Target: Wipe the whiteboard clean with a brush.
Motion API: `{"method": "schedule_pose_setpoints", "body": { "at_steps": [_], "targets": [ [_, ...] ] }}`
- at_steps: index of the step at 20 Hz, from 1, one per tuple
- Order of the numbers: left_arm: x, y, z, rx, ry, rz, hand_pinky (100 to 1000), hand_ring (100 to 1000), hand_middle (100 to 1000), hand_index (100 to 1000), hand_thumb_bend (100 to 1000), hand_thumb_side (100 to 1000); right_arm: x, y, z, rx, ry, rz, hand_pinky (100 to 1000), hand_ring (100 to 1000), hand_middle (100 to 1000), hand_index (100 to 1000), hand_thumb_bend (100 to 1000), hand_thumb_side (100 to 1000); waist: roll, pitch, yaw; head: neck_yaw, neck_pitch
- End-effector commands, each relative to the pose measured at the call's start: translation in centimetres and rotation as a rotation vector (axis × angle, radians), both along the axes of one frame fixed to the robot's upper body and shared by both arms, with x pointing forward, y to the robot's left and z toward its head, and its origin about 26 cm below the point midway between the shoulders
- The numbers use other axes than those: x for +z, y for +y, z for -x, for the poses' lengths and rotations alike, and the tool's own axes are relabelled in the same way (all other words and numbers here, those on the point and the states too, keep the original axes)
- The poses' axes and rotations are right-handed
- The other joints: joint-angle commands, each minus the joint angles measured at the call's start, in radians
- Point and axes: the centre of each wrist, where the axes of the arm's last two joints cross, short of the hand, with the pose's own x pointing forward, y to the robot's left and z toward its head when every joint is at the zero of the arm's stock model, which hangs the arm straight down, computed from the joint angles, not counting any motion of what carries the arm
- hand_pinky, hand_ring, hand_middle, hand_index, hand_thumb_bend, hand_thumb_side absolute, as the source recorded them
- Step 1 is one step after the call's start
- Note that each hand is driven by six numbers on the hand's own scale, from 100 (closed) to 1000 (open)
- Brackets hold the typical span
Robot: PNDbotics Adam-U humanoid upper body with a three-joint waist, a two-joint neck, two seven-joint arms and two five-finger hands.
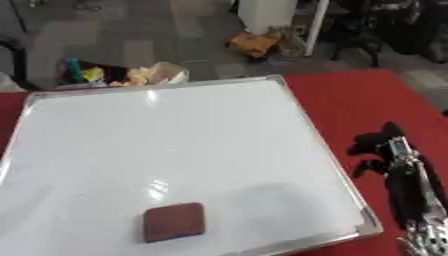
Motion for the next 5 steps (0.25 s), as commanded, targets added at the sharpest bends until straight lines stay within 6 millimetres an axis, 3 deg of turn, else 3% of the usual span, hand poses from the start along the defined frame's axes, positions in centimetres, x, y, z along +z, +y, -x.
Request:
{"method": "schedule_pose_setpoints", "body": {
  "at_steps": [1, 5],
  "targets": [
    [0.94, 0.39, 0.37, 0.017, -0.045, 0.019, 412, 804, 568, 659, 744, 837, 0.65, -0.19, 0.23, -0.004, -0.023, 0.013, 328, 580, 500, 605, 100, 950, 0.000, -0.015, 0.000, 0.016, -0.002],
    [0.54, 0.38, 0.51, 0.026, -0.044, 0.041, 411, 804, 567, 657, 740, 844, 0.69, -0.13, 0.20, -0.003, -0.023, 0.013, 329, 580, 499, 605, 100, 950, 0.002, -0.013, 0.003, 0.057, -0.001]
  ]
}}
